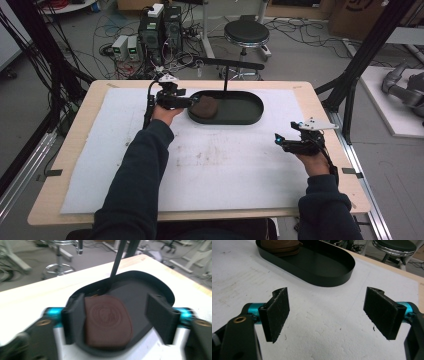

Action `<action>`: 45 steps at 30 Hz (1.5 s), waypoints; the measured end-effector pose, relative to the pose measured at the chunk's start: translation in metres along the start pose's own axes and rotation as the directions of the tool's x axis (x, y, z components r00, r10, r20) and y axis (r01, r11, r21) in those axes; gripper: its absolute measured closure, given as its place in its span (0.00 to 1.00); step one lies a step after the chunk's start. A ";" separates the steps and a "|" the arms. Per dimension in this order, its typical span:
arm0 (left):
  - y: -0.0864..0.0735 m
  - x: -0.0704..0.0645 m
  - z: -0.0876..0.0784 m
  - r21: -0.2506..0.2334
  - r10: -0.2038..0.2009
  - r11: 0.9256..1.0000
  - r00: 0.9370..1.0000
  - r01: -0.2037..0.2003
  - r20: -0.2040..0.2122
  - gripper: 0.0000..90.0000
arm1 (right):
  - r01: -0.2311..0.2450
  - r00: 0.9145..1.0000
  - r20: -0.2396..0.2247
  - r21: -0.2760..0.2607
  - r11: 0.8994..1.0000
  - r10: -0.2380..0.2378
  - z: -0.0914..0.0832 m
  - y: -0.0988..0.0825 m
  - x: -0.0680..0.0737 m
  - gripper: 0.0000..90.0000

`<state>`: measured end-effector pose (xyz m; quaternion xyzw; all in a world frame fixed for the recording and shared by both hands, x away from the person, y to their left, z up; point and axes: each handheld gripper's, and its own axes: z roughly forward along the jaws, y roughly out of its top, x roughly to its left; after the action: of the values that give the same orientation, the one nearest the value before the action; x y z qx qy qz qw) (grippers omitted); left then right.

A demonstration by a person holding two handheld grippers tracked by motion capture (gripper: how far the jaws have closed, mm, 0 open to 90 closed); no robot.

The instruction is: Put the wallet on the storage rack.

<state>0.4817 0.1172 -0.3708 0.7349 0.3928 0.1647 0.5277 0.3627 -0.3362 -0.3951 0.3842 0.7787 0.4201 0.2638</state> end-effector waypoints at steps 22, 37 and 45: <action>-0.069 -0.004 -0.124 -0.153 0.081 0.984 0.991 -0.096 -0.104 0.21 | -0.027 1.000 -0.010 0.030 0.999 0.028 0.004 -0.004 -0.002 0.24; -0.092 -0.001 -0.136 -0.132 0.087 0.986 0.988 -0.104 -0.129 0.23 | -0.009 1.000 -0.017 0.038 0.999 0.009 0.008 0.002 0.013 0.24; -0.094 0.001 -0.139 -0.133 0.075 0.987 0.987 -0.094 -0.143 0.23 | -0.009 1.000 -0.020 0.043 0.999 0.010 0.011 0.002 0.013 0.24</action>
<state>0.3532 0.2204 -0.4024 0.6991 0.3841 0.2642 0.5421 0.3644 -0.3201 -0.3998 0.3890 0.7883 0.4086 0.2455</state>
